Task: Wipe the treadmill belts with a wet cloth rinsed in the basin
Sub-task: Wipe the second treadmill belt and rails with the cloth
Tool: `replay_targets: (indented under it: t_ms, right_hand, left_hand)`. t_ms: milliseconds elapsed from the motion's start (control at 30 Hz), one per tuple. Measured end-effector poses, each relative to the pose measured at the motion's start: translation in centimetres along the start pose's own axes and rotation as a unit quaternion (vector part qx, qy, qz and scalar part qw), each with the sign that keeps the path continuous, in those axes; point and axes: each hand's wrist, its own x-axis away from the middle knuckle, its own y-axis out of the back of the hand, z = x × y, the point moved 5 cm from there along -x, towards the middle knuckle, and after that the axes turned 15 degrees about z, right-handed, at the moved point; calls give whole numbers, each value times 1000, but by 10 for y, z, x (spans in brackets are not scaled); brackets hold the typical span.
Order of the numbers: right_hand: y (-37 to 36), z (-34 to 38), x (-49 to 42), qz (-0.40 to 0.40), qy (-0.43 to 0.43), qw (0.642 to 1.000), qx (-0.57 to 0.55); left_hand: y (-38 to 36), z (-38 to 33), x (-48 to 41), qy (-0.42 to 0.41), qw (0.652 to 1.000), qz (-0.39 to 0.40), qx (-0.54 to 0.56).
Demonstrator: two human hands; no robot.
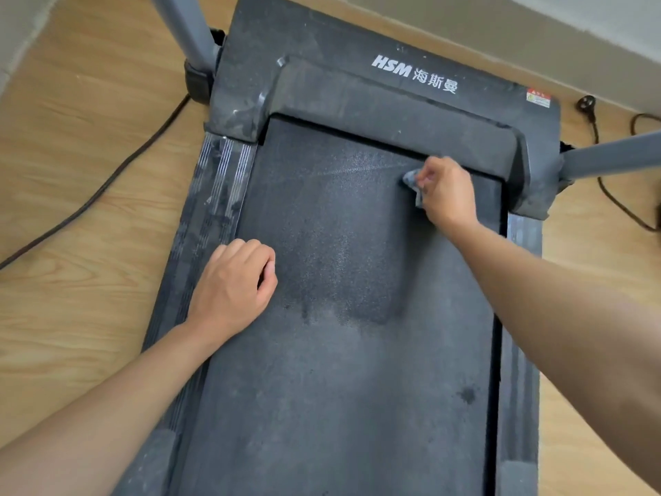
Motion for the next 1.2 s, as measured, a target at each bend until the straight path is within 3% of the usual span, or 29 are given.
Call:
replay_targets:
  t_ms: [100, 200, 367, 433, 500, 600, 733, 867, 1067, 1200]
  right_hand:
    - [-4, 6, 8, -11, -22, 1000, -19]
    - [-38, 6, 90, -1, 6, 997, -73]
    - [-81, 7, 225, 101, 37, 993, -50]
    - [-72, 3, 210, 122, 78, 989, 1]
    - [-56, 0, 164, 81, 92, 992, 9]
    - [-27, -16, 78, 6, 19, 999, -30]
    - [-1, -26, 10, -28, -73, 996, -32]
    - [-18, -25, 59, -20, -49, 998, -45]
    - [-75, -23, 250, 20, -33, 996, -85]
    - [-64, -42, 213, 42, -12, 998, -48]
  left_hand:
    - [1, -1, 1, 10, 1000, 5, -3]
    - [3, -2, 1, 5, 1000, 6, 0]
    - [2, -2, -2, 16, 1000, 13, -6]
    - [3, -2, -1, 14, 1000, 10, -2]
    - [3, 0, -1, 13, 1000, 12, 2]
    - [0, -2, -1, 24, 1000, 13, -12]
    - [1, -9, -7, 49, 999, 4, -23]
    - [-1, -29, -14, 28, 1000, 14, -2]
    - [-5, -47, -22, 28, 999, 8, 25]
    - [-11, -61, -13, -27, 999, 24, -2]
